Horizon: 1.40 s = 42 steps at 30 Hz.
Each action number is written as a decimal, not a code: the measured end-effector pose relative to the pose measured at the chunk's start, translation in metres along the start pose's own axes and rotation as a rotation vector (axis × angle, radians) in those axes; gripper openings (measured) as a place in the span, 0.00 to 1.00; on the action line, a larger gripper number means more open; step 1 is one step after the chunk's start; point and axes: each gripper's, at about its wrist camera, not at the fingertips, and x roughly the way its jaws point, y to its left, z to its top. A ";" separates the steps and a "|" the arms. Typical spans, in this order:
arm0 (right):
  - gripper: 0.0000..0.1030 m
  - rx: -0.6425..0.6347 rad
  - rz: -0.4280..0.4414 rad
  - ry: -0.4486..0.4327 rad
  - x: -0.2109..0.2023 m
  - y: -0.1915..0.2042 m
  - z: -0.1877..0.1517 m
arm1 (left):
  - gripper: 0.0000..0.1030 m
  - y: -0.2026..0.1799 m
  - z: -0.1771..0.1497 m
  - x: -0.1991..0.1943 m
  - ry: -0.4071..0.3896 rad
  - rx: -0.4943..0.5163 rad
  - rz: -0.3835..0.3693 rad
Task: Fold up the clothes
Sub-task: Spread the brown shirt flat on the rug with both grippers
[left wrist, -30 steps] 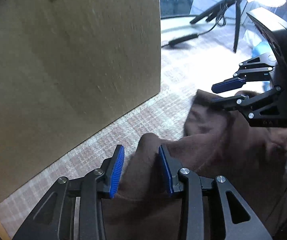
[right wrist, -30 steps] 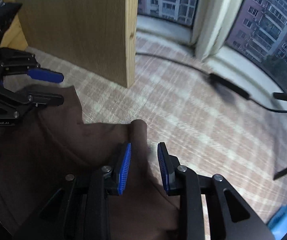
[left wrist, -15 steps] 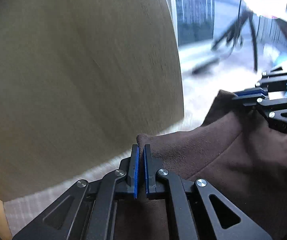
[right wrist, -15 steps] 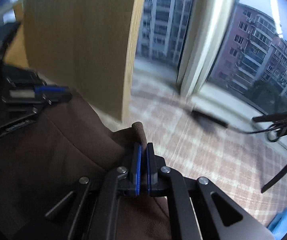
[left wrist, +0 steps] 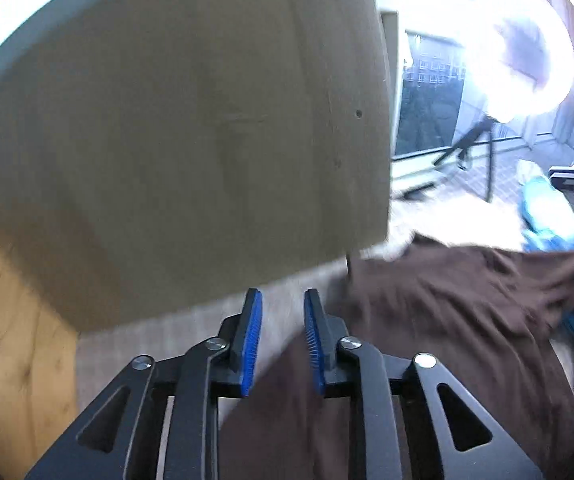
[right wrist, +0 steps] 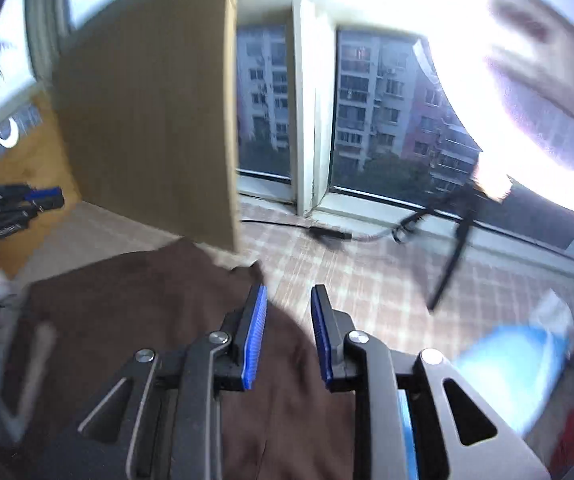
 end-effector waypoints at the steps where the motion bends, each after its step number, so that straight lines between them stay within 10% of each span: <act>1: 0.22 0.019 0.012 0.002 -0.022 0.000 -0.014 | 0.24 0.003 -0.019 -0.016 0.017 -0.014 -0.011; 11: 0.22 0.233 0.075 0.175 -0.144 0.013 -0.188 | 0.24 -0.037 -0.209 -0.078 0.294 -0.073 -0.178; 20: 0.36 0.186 0.099 0.375 -0.120 0.069 -0.319 | 0.24 -0.120 -0.316 -0.062 0.475 -0.047 -0.268; 27: 0.36 0.132 0.110 0.405 -0.097 0.097 -0.367 | 0.22 -0.154 -0.314 -0.055 0.454 0.014 -0.255; 29: 0.33 0.110 0.111 0.392 -0.093 0.101 -0.370 | 0.02 -0.160 -0.311 -0.052 0.442 0.036 -0.249; 31: 0.05 0.092 0.114 0.384 -0.089 0.104 -0.373 | 0.00 -0.162 -0.310 -0.052 0.436 0.028 -0.245; 42: 0.09 -0.229 -0.059 0.335 -0.187 0.140 -0.326 | 0.00 -0.136 -0.280 -0.148 0.325 0.036 -0.117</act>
